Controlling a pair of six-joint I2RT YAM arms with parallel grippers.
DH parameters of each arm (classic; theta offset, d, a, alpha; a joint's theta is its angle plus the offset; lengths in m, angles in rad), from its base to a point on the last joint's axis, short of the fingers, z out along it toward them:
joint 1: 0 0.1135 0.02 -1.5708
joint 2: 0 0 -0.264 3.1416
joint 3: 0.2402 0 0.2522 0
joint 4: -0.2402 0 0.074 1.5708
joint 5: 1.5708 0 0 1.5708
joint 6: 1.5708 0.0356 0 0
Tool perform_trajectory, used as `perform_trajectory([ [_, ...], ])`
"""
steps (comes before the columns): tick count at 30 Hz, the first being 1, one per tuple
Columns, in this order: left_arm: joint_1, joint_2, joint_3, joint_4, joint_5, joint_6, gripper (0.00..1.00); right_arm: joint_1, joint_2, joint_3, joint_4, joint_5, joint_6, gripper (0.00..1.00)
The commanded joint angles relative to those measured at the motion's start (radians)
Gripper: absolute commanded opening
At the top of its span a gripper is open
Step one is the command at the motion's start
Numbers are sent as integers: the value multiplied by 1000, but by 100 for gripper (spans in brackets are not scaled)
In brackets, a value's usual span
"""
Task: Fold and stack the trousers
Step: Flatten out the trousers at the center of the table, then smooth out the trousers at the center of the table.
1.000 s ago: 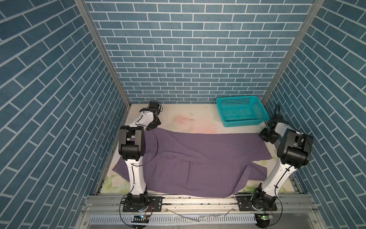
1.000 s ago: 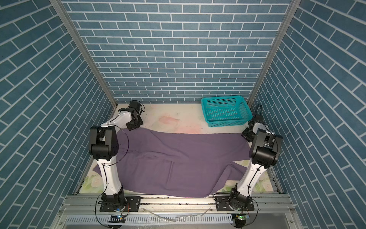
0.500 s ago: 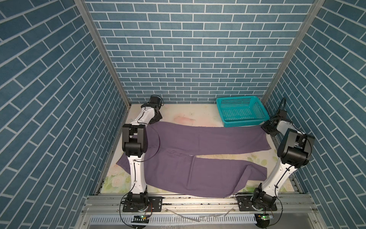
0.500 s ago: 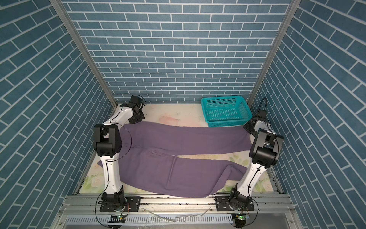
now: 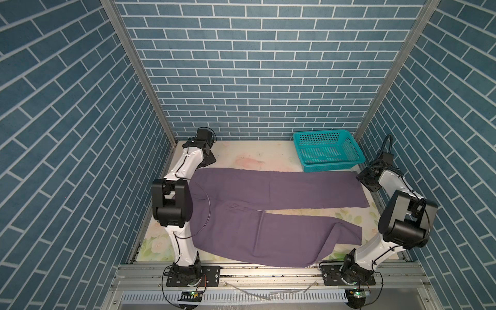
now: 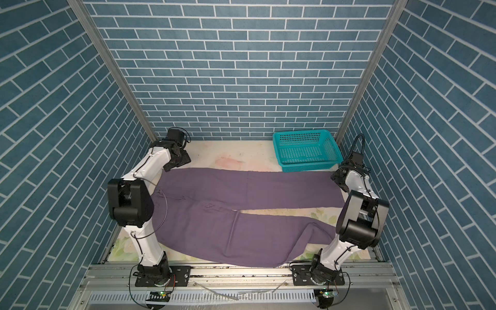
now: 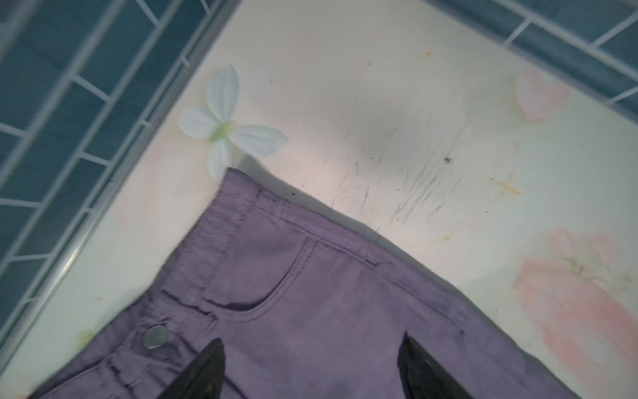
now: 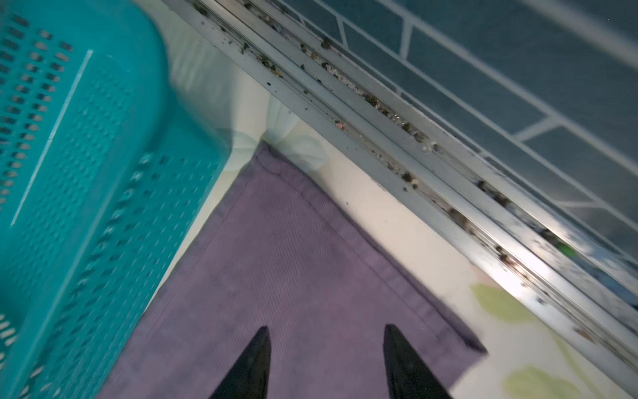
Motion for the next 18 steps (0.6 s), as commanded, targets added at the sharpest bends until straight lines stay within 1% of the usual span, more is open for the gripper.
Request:
perform_trajectory([
  [1,-1,-150,-150,7,-29,-37,70,92,-172,-125,-164,106,-36,53],
  [3,-1,-233,-254,13,-22,-50,63,145,-278,-212,-232,120,-6,53],
  [6,-1,-329,-378,26,-1,-58,62,190,-418,-342,-287,35,61,56],
  [9,-4,-405,-506,35,22,-81,63,264,-507,-421,-356,-10,108,61],
  [11,-5,-450,-577,47,30,-96,67,321,-527,-442,-398,-26,130,64],
  [12,-4,-470,-609,48,28,-102,69,357,-525,-440,-423,-26,137,69],
  [13,-4,-485,-632,47,26,-104,71,386,-521,-436,-444,-23,142,70],
  [15,-4,-511,-676,39,21,-112,75,436,-509,-422,-476,-14,149,70],
  [18,-4,-535,-718,27,21,-121,78,476,-498,-409,-509,-11,159,62],
])
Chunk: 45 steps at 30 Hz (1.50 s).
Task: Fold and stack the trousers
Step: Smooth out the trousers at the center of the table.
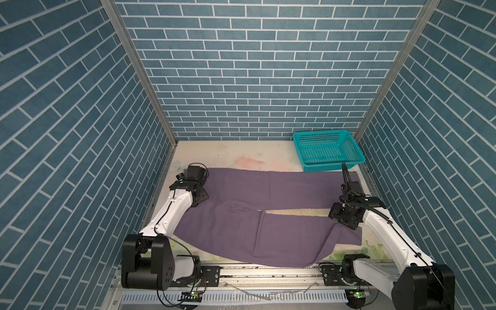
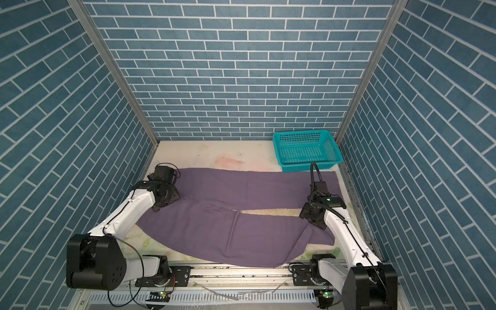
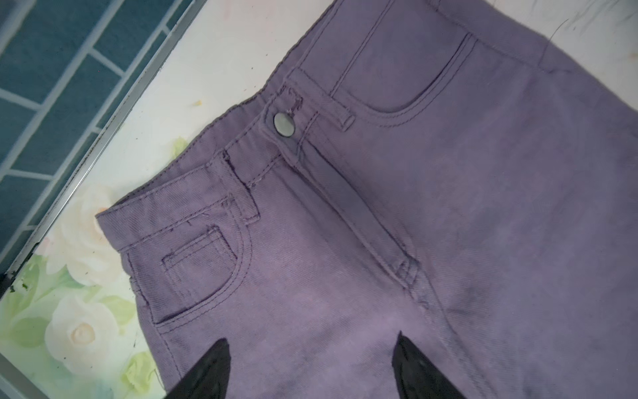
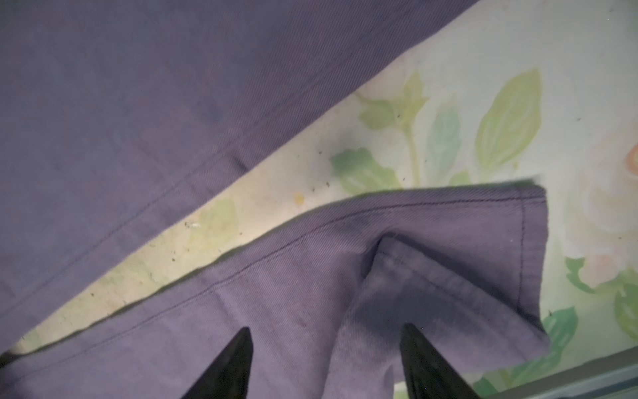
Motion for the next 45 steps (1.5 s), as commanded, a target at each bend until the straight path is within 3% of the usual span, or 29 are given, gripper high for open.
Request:
perform_trajectory([
  [1,-4,-27,-36,-14,0,-25,79,32,13,17,-100,-1,52,60],
  [12,8,-42,-49,-1,-3,-44,82,89,57,-65,-75,-27,100,46],
  [19,10,-61,-100,8,-5,-47,84,129,141,-50,-107,-10,79,46],
  [20,12,-63,-100,8,-5,-46,84,133,150,-47,-114,-5,75,41],
  [22,16,-66,-101,7,-4,-45,84,136,154,-45,-117,-6,72,18],
  [24,18,-67,-100,7,-1,-43,83,136,145,-40,-117,-10,72,3],
  [25,19,-68,-99,8,0,-42,83,136,141,-29,-126,-6,72,0],
  [33,28,-100,-102,-2,-8,-43,81,91,-10,235,-308,235,42,0],
  [38,30,-111,-108,2,-9,-48,80,68,-134,366,-317,326,42,0],
  [41,30,-111,-119,13,-8,-52,80,68,-242,298,-319,354,115,0],
  [45,34,-101,-135,29,-2,-56,79,68,-454,70,-352,385,296,0],
])
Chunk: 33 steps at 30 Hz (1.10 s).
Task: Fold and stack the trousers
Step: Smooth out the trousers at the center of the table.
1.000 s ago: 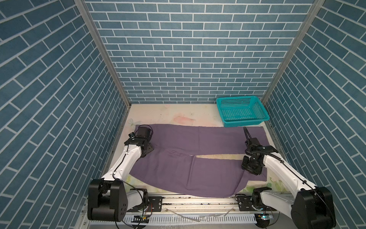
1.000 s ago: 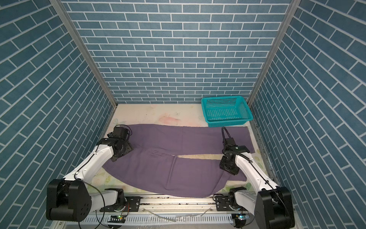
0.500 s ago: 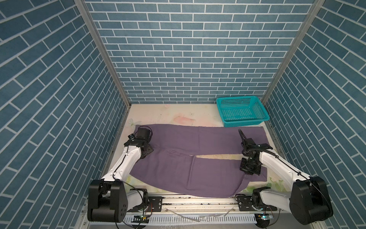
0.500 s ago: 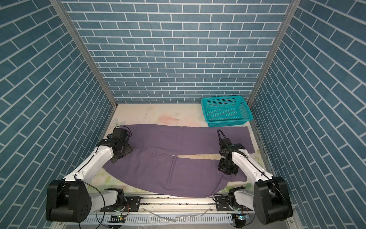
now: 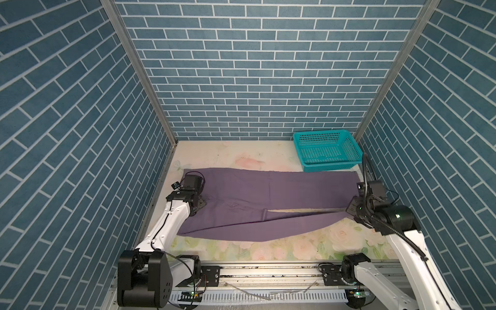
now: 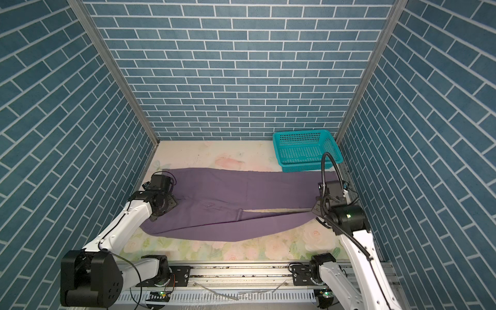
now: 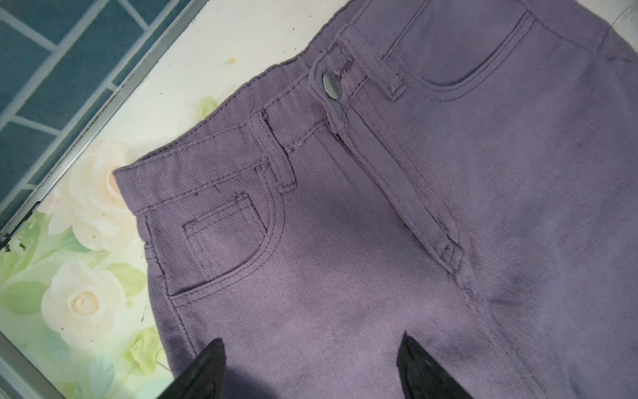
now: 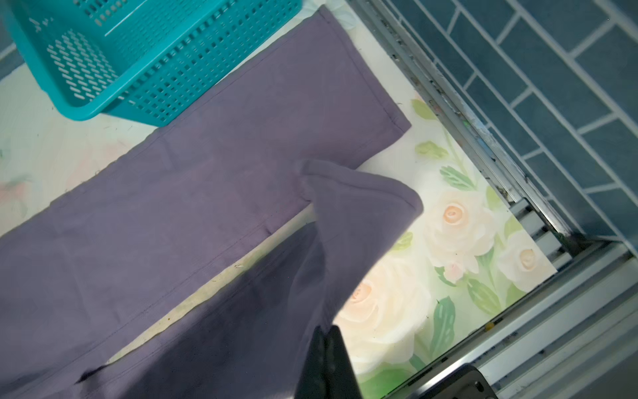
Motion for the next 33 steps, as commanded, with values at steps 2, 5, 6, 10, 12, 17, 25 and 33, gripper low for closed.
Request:
perform_trajectory([
  [2,8,10,-13,5,0,-6,78,-4,-193,-213,-129,81,251,0],
  [5,8,16,-7,0,11,-6,74,-4,-266,-262,-142,79,314,0],
  [6,8,15,-5,-3,15,-9,72,-4,-267,-265,-144,83,322,0],
  [10,8,-29,-2,-32,13,-17,67,-4,-233,-265,-134,81,340,0],
  [12,8,-68,-1,-54,-1,-23,64,-4,-239,-277,-124,82,367,0],
  [17,9,-144,-5,-107,0,-30,60,-4,-268,-312,-42,59,379,5],
  [25,8,-196,-25,-147,7,-22,74,-4,-242,-136,-105,189,278,56],
  [33,7,-116,-34,-27,118,17,58,-4,123,-60,-21,56,33,21],
])
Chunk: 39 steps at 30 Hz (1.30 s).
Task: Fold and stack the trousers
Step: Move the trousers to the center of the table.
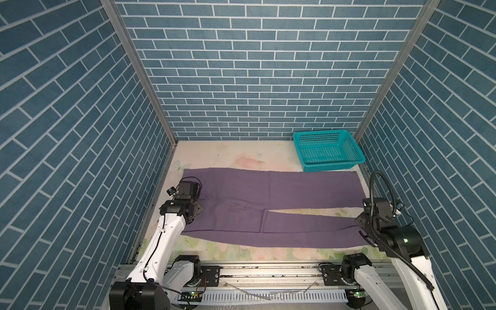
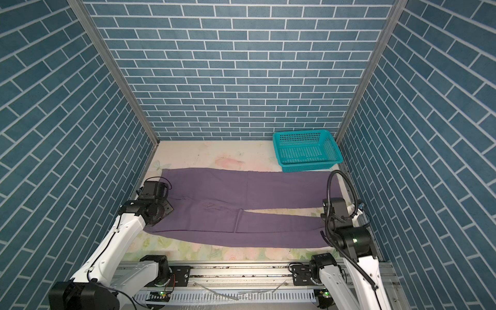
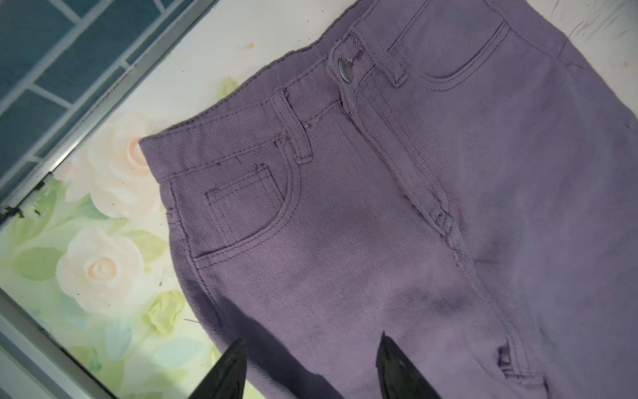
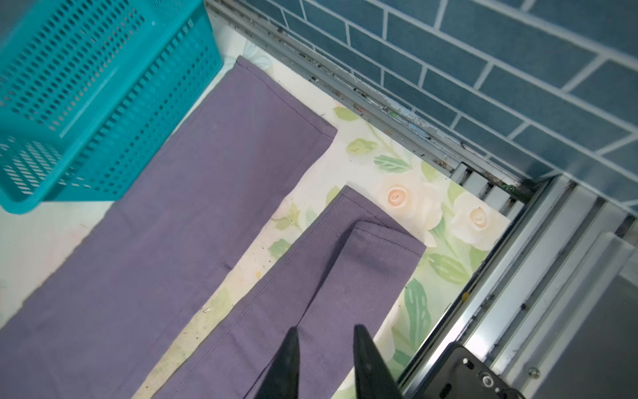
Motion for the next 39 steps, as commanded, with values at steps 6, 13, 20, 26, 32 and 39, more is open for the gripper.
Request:
perform_trajectory([
  [6,-32,204,8,121,88,41,64,-9,363,-163,248,-244,-128,35],
  [13,-34,279,17,144,40,31,59,-30,537,-232,438,-357,-119,33],
  [20,-6,272,-15,181,-2,-16,72,-48,691,-239,577,-395,-125,52],
  [26,29,312,-35,208,55,-29,72,-81,806,-186,644,-411,-164,54],
  [32,74,316,-69,217,54,-27,71,-94,865,-135,653,-409,-197,55],
  [39,102,295,-56,210,76,-15,68,-122,860,-89,613,-408,-223,51],
])
